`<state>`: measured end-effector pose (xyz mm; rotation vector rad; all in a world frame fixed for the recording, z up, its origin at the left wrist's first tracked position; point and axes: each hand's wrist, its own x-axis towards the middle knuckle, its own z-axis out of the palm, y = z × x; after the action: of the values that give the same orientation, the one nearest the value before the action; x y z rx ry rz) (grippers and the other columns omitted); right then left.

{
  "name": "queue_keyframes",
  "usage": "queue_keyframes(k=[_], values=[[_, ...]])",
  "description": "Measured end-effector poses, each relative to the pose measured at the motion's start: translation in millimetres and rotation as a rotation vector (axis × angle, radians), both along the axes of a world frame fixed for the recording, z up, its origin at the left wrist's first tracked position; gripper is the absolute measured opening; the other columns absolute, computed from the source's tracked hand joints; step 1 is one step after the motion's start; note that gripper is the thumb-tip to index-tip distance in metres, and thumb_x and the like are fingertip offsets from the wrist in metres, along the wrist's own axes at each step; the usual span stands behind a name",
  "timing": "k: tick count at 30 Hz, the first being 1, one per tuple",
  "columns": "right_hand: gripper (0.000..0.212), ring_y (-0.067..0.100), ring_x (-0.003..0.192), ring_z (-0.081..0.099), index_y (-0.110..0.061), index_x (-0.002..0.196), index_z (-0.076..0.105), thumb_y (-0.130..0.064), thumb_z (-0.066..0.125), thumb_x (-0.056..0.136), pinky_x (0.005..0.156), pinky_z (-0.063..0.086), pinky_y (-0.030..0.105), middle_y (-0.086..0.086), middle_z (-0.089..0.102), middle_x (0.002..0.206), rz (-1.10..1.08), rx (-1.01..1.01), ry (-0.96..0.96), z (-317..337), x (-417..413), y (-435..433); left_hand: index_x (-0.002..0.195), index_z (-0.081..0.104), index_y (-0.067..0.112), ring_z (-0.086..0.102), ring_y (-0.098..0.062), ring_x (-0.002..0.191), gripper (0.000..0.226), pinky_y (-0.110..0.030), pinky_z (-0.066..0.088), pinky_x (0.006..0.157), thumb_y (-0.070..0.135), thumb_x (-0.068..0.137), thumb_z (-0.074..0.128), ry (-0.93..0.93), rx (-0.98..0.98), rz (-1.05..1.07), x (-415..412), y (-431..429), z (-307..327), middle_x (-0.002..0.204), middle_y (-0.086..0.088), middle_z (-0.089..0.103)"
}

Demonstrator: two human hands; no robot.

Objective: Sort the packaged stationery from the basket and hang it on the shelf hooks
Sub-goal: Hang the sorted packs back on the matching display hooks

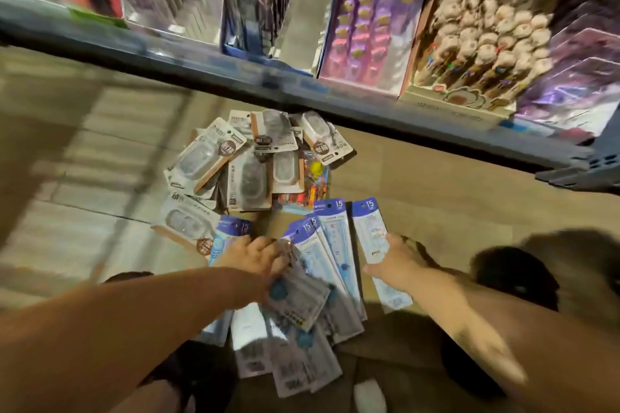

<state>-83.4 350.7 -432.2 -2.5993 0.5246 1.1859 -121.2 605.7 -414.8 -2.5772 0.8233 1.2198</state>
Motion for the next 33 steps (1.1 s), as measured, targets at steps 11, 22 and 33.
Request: queue_keyframes(k=[11,22,33], values=[[0.106,0.029,0.131,0.041,-0.014,0.146,0.026,-0.056,0.08,0.065,0.104,0.039,0.036,0.008,0.036,0.147,-0.151,0.121,0.024,-33,-11,16,0.149,0.024,0.019,0.025,-0.029,0.14,0.048,-0.042,0.025,0.11,0.021,0.103,0.035,-0.079,-0.029,-0.029,-2,2,-26,0.161,-0.007,0.013],[0.082,0.024,0.112,0.055,-0.015,0.131,0.035,-0.034,0.085,0.069,0.079,0.045,0.031,0.004,0.055,0.127,-0.103,0.233,0.005,-29,-25,50,0.152,0.015,0.019,0.031,-0.029,0.137,0.061,-0.042,0.028,0.108,0.023,0.1,0.047,-0.107,-0.006,-0.022,-6,-3,-32,0.16,-0.006,0.015],[0.061,0.021,0.103,0.062,-0.017,0.118,0.059,-0.035,0.086,0.067,0.086,0.053,0.034,0.003,0.065,0.118,-0.103,0.269,0.083,-33,-18,55,0.153,0.01,0.025,0.025,-0.028,0.14,0.072,-0.044,0.022,0.114,0.02,0.097,0.054,-0.097,-0.015,-0.018,-2,-3,-35,0.159,-0.005,0.013]])
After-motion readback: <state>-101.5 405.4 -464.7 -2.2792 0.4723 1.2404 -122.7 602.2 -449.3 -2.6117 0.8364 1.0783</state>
